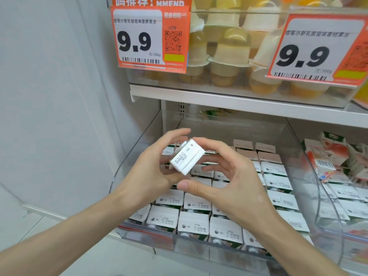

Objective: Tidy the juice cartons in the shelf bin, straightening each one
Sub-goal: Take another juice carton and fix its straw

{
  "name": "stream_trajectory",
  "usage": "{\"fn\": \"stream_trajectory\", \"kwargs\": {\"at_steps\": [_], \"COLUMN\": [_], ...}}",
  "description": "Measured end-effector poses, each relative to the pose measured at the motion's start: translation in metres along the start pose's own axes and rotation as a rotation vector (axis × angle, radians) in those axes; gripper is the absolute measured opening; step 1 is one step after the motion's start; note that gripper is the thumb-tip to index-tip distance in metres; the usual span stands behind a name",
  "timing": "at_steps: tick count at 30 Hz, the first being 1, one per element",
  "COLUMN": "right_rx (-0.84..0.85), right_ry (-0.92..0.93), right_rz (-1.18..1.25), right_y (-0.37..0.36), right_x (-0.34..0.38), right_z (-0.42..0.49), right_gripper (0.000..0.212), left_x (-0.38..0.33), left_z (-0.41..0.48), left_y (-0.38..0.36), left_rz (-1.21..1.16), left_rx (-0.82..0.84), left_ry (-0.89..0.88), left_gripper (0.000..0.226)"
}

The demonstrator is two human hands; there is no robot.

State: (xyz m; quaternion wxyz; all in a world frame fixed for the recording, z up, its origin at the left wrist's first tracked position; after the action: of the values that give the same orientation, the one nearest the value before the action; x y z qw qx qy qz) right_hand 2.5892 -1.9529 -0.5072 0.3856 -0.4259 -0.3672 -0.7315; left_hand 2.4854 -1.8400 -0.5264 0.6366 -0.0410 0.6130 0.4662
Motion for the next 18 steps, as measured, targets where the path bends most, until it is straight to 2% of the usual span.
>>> {"fn": "stream_trajectory", "kwargs": {"at_steps": [4,9,14,18], "right_rx": [0.010,-0.051,-0.037,-0.013], "right_ry": [-0.006,0.058,0.093,0.133], "right_rz": [-0.044,-0.061,-0.034,-0.027], "right_y": [-0.010,-0.006,0.007,0.008], "right_x": [-0.002,0.000,0.000,0.003], "right_z": [-0.003,-0.002,0.001,0.001], "right_gripper": [0.071,0.057,0.067,0.050], "left_x": [-0.007,-0.007,-0.009,-0.014], "left_z": [-0.001,0.000,0.002,0.002], "left_y": [-0.004,-0.003,-0.004,0.002], "left_rz": [0.094,0.174,0.095,0.084], "left_rx": [-0.007,-0.039,0.033,0.015], "left_ry": [-0.027,-0.049,-0.067,-0.064], "left_gripper": [0.070,0.075,0.063,0.052]}}
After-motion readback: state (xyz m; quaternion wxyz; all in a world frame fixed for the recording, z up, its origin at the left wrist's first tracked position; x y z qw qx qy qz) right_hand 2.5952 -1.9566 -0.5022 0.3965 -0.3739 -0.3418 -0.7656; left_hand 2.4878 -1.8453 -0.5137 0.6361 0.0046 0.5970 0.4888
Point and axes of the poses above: each hand's wrist, its own z-axis towards the middle knuckle, its own y-axis out of the back of the hand, x = y × z, the point moved 10 cm from there along z, towards the middle knuckle, and after that the axes turned 8 degrees about z, right-handed, at the moved point
